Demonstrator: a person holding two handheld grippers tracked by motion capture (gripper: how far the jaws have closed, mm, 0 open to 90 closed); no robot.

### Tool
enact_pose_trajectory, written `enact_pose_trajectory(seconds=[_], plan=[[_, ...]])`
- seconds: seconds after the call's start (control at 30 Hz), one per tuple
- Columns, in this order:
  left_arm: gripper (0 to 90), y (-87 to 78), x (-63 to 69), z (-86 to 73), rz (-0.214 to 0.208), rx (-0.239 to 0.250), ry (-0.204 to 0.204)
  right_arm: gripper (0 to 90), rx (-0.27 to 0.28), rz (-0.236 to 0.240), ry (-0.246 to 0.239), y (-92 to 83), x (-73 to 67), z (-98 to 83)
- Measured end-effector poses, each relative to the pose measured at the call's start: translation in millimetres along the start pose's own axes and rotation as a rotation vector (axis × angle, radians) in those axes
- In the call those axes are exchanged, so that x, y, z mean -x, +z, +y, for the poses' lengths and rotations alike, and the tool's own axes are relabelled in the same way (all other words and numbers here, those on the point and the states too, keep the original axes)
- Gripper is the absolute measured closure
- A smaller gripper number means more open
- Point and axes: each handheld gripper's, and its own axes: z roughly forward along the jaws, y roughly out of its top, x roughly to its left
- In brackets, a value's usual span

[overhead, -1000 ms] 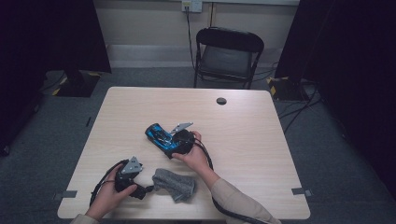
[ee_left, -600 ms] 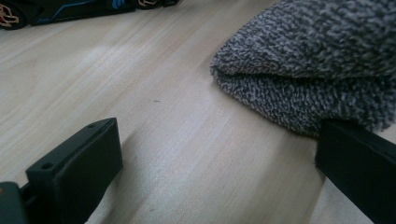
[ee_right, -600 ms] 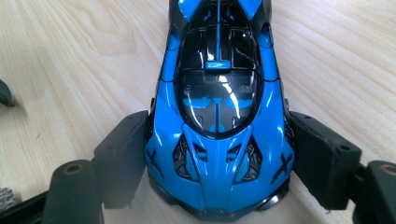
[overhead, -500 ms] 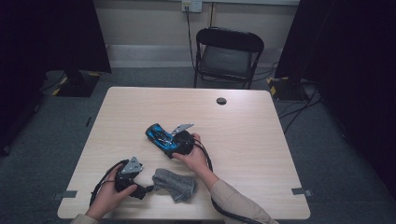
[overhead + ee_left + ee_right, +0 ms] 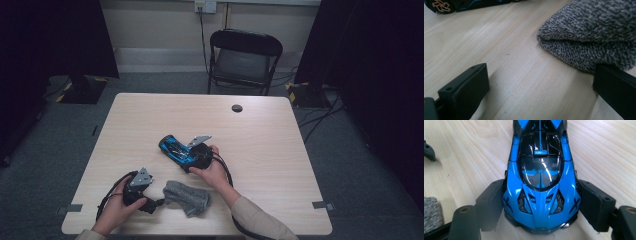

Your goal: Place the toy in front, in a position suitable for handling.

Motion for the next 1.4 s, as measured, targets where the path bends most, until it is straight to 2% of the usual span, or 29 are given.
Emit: enact_pose_trajectory(seconds=[0.57, 1.4], plan=[[0.0, 0.0, 0.0, 0.0, 0.0, 0.0, 0.0, 26.2, 0.005, 0.0, -0.004, -19.4, -0.5, -18.7], [0.0, 0.0, 0.0, 0.0, 0.0, 0.0, 0.0, 26.2, 0.009, -0.005, -0.006, -57.8, -2.2, -55.7]])
